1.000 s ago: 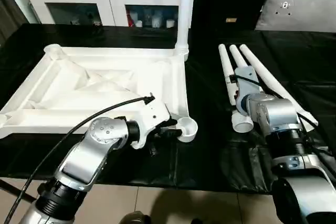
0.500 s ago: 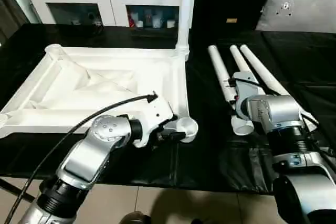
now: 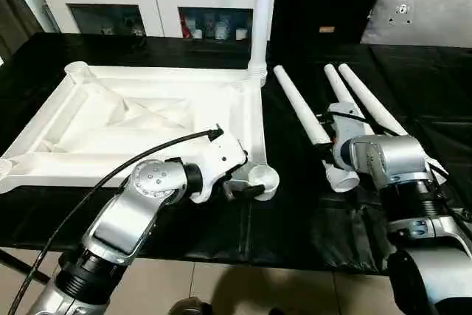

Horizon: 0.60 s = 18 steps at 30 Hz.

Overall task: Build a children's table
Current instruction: Pick table leg

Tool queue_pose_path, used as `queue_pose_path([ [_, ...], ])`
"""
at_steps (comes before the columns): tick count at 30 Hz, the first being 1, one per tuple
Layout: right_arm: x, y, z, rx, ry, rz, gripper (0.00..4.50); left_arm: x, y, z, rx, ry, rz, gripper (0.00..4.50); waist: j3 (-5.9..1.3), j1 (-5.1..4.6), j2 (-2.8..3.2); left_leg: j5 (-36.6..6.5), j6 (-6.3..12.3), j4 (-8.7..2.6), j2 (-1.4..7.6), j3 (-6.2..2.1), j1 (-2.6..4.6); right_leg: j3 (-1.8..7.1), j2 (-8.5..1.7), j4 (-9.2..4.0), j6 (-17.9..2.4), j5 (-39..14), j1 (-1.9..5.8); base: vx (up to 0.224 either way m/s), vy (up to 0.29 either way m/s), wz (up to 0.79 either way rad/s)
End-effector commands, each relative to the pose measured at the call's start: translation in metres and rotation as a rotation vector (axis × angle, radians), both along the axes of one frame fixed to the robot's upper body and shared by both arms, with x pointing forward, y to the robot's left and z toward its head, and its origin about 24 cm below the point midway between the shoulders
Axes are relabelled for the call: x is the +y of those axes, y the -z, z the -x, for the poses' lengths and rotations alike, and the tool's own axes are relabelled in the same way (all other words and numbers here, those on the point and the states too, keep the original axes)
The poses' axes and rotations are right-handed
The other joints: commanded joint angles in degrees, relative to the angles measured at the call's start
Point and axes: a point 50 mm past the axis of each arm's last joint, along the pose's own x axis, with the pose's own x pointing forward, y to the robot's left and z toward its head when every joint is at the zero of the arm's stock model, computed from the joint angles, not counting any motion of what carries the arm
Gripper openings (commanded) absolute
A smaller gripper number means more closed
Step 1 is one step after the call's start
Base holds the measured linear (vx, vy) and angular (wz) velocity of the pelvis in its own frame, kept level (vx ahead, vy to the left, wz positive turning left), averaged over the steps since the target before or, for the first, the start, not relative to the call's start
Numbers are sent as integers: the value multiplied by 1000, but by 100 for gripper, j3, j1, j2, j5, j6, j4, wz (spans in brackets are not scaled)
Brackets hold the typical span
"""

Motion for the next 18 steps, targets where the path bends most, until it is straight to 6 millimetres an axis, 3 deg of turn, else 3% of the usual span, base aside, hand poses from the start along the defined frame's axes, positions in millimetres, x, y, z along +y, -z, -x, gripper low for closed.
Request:
queue_pose_path([
  [1,-10,7,2,-5,75,-32,186,-1,-6,-5,-30,-18,19,398,-419,6,-48,-1077,-49,-390,569,-279,118,479,-732,-513,-548,-2156,234,0,0,0],
  [4,-14,-3,-5,-131,127,-96,186,-2,-10,-9,-55,-52,62,398,-424,-4,-54,-1101,-67,-386,555,-276,106,470,-741,-516,-545,-2187,242,0,0,0],
  [5,-15,-14,-11,-262,153,-170,186,-2,-15,-13,-86,-87,93,398,-423,11,-58,-1139,-34,-375,549,-255,96,485,-782,-555,-493,-2245,239,0,0,0],
  [7,-18,-32,-16,-450,143,-225,186,-1,-23,-23,-132,-163,149,398,-440,26,-69,-1091,19,-363,531,-248,96,456,-756,-548,-431,-2241,240,0,0,0],
  [9,-17,-44,-16,-518,96,-297,186,1,-31,-30,-180,-233,189,398,-444,14,-66,-974,157,-370,548,-262,72,445,-712,-508,-487,-1979,252,0,0,0],
  [12,-15,-70,-13,-659,64,-558,185,2,-51,-45,-206,-356,342,398,-469,11,-53,-826,306,-356,542,-261,43,439,-711,-472,-595,-1683,289,0,0,0],
  [15,-12,-92,-3,-824,-41,-764,185,-3,-69,-49,-191,-372,512,398,-489,46,-56,-651,424,-345,560,-273,25,426,-722,-443,-695,-1450,288,0,0,0],
  [16,-12,-92,-3,-824,-41,-764,185,-3,-69,-49,-191,-372,512,424,-493,57,-57,-599,515,-339,568,-262,20,428,-721,-425,-793,-1300,284,0,0,0],
  [18,-5,-101,8,-874,-160,-921,185,-9,-81,-49,-131,-339,640,430,-481,81,-63,-644,579,-328,558,-241,30,430,-732,-450,-830,-1367,287,0,0,0],
])
